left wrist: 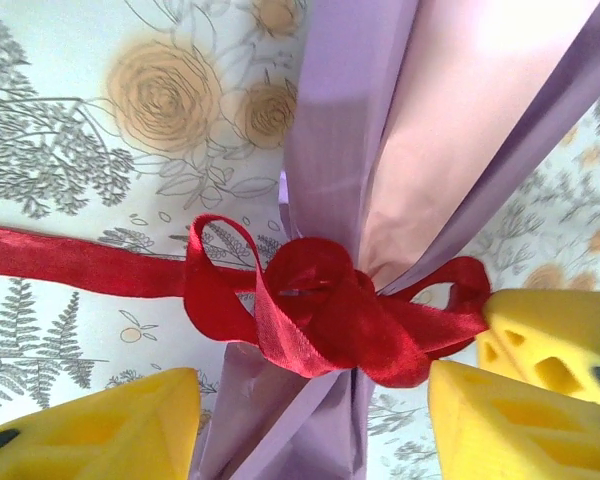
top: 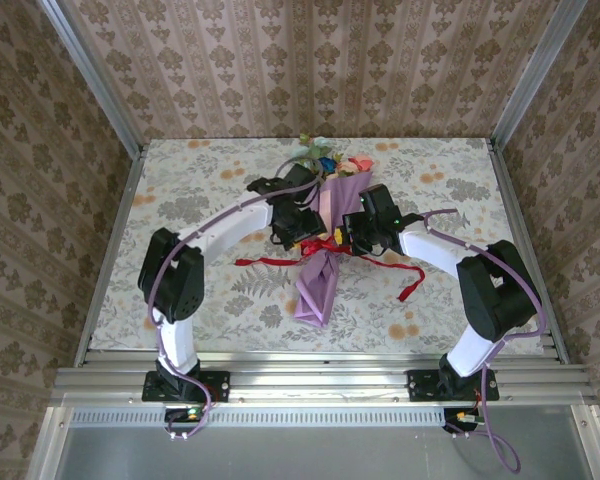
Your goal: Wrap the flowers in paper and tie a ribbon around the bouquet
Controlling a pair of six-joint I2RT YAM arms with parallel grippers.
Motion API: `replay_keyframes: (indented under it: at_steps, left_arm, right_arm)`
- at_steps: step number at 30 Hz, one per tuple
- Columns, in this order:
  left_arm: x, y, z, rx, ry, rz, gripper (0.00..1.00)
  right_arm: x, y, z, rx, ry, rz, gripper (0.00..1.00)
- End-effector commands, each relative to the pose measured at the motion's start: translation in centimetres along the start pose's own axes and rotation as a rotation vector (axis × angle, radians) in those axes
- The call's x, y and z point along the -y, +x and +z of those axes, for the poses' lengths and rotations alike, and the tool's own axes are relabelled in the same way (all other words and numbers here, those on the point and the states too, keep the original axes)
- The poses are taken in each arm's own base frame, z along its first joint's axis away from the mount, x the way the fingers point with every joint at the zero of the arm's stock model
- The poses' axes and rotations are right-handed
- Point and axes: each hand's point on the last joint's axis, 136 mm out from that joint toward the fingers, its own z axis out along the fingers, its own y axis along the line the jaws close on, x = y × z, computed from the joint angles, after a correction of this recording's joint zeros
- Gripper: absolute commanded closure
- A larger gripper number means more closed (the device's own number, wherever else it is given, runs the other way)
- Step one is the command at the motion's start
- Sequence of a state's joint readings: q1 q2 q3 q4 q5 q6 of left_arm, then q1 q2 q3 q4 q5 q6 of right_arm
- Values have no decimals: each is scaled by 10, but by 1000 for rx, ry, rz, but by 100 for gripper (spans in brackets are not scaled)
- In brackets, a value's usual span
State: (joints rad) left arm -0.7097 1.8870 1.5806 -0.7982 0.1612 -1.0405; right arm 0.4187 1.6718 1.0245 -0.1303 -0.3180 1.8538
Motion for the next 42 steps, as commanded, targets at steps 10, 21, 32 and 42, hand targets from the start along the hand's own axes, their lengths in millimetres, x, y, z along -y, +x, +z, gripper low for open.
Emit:
replay_keyframes:
  at_steps: [10,21,32,42]
  left_arm:
    - [-36,-4,18,-53,67,-517,17]
    - [-34,-20,45,-33,223,-919,5]
    - [-28,-1,57,-99,230,-962,37]
    - [-32,-2,60,-92,238,-961,75]
  right_arm:
    - [-5,1,2,-2,-8,-18,100]
    - [-4,0,4,-4,-4,-17,100]
    - [-4,1,6,-9,-5,-11,100]
    - [-4,0,7,-8,-3,-9,100]
